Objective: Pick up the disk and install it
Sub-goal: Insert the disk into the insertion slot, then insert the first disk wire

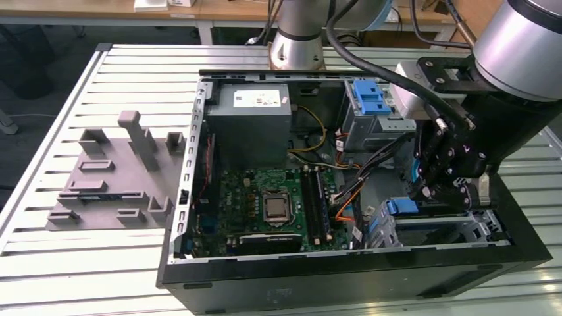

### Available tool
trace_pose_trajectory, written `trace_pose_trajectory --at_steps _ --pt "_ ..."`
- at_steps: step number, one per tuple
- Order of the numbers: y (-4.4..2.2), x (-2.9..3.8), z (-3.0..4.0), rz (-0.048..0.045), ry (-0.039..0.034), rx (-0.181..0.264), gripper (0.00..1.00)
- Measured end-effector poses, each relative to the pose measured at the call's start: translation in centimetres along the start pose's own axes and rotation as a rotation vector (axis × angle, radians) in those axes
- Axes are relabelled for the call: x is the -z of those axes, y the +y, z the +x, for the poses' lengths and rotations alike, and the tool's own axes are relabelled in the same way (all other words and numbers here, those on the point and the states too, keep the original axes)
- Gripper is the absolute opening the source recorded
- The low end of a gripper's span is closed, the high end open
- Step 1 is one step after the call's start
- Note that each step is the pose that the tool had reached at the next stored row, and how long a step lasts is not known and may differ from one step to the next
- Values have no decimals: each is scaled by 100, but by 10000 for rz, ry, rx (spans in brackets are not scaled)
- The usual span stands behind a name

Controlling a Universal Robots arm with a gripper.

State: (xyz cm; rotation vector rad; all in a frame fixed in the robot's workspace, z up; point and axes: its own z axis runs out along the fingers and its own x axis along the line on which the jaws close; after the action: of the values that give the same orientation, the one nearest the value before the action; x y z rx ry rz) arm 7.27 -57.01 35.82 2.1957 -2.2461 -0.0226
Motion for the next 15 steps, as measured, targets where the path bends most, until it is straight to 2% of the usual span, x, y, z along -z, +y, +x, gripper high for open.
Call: trace_pose_trajectory --at_steps 10,15 --pt "-1 -4 0 0 -1 -1 11" --pt "-32 -4 -1 0 -1 0 11"
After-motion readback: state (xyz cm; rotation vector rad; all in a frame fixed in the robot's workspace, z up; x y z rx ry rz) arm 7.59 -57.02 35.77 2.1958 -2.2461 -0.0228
